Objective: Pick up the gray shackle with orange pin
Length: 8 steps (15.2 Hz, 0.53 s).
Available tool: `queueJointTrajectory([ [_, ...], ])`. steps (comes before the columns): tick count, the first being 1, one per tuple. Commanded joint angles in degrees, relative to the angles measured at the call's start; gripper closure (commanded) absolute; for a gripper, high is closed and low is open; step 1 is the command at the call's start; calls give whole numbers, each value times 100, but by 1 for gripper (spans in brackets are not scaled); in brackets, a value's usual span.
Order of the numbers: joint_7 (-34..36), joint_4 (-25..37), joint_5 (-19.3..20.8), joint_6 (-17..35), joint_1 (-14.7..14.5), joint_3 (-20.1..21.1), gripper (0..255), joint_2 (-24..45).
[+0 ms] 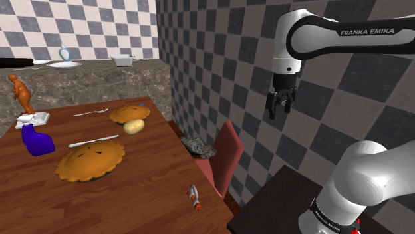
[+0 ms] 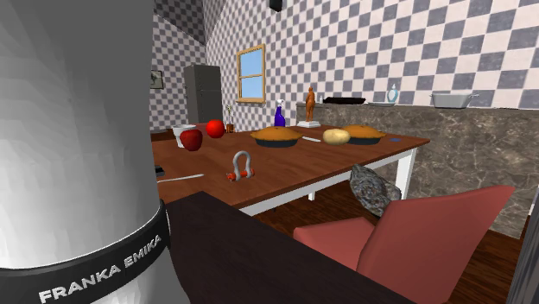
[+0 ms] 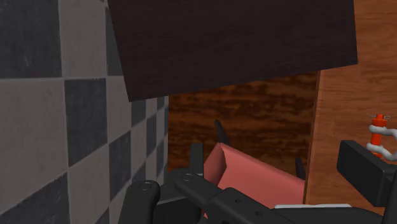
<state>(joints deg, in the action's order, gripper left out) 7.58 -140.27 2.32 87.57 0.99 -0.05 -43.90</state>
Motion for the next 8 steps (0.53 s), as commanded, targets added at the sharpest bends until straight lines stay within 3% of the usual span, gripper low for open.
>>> queueJointTrajectory([
  [1, 0, 0, 0, 0, 0, 0, 0, 0],
  [8, 713, -414, -547, 1027, -285, 582, 0, 686],
])
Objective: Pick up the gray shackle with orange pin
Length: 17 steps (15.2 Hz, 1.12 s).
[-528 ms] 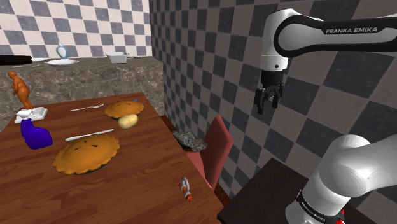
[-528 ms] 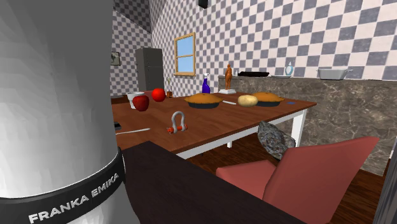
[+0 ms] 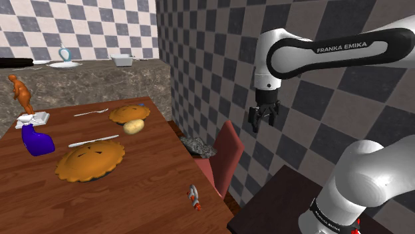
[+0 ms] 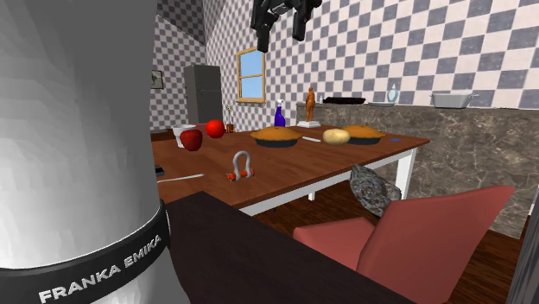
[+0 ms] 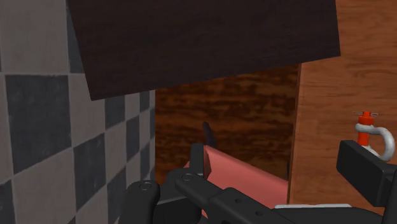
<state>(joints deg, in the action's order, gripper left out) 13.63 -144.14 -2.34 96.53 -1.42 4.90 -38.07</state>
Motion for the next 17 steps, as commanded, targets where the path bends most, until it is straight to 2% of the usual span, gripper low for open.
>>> queueJointTrajectory([
  [1, 205, -56, -152, 287, -86, 170, 0, 235],
  [10, 1049, 30, -615, 1681, -398, 897, 0, 1743],
  [17, 1755, 529, -616, 2640, -574, 1372, 0, 3212],
])
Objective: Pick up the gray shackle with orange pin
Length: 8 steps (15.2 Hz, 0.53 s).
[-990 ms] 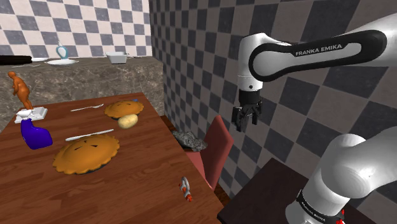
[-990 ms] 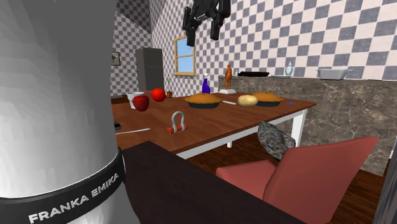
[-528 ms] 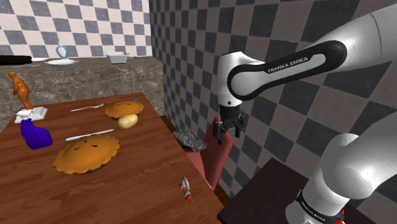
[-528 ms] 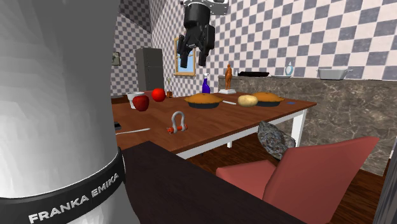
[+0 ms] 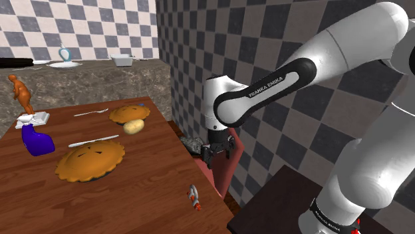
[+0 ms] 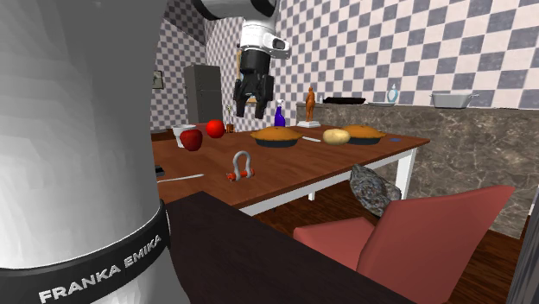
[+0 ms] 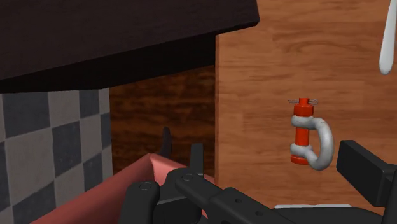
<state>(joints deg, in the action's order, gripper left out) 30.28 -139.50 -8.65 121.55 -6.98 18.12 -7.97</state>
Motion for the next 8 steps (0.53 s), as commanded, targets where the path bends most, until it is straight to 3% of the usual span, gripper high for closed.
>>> queueJointTrajectory([
  [1, 199, 166, 49, 257, -46, 102, 0, 425],
  [8, 998, 1066, 468, 905, -343, 292, 0, 2019],
])
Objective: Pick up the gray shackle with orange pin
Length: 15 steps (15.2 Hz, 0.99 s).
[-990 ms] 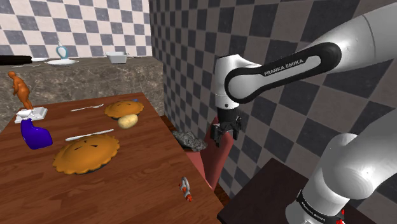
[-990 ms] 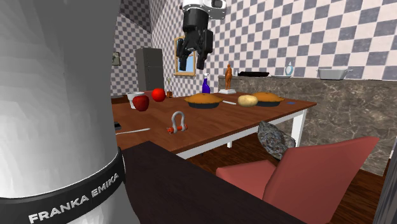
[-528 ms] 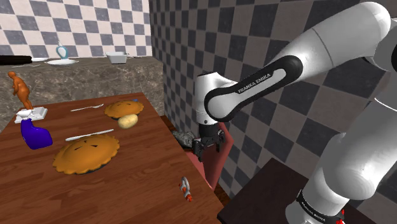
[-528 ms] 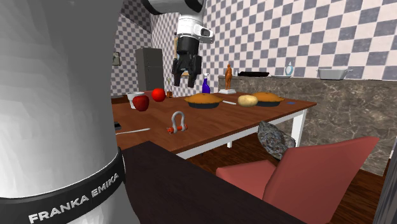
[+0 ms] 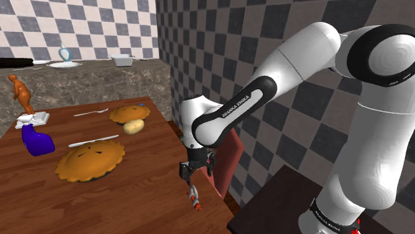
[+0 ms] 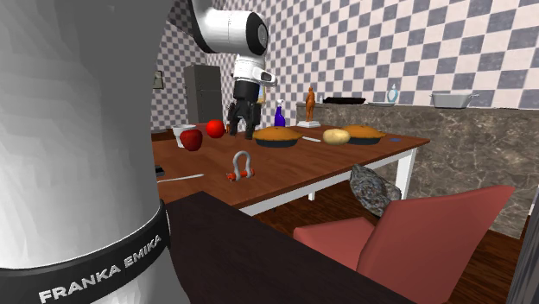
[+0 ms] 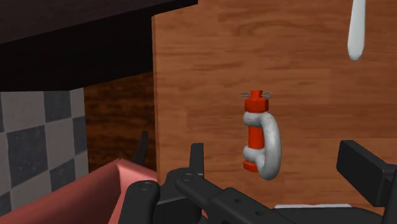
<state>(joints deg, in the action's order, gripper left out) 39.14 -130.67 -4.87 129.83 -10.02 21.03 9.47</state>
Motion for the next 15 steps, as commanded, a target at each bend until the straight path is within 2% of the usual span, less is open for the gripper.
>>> queueJointTrajectory([
  [1, 190, 295, 140, 124, -88, -4, 0, 438],
  [10, 269, 249, 325, 641, -167, -96, 0, 929],
  [11, 265, 231, 322, 653, -165, -95, 255, 924],
  [15, 266, 234, 326, 660, -166, -98, 255, 934],
])
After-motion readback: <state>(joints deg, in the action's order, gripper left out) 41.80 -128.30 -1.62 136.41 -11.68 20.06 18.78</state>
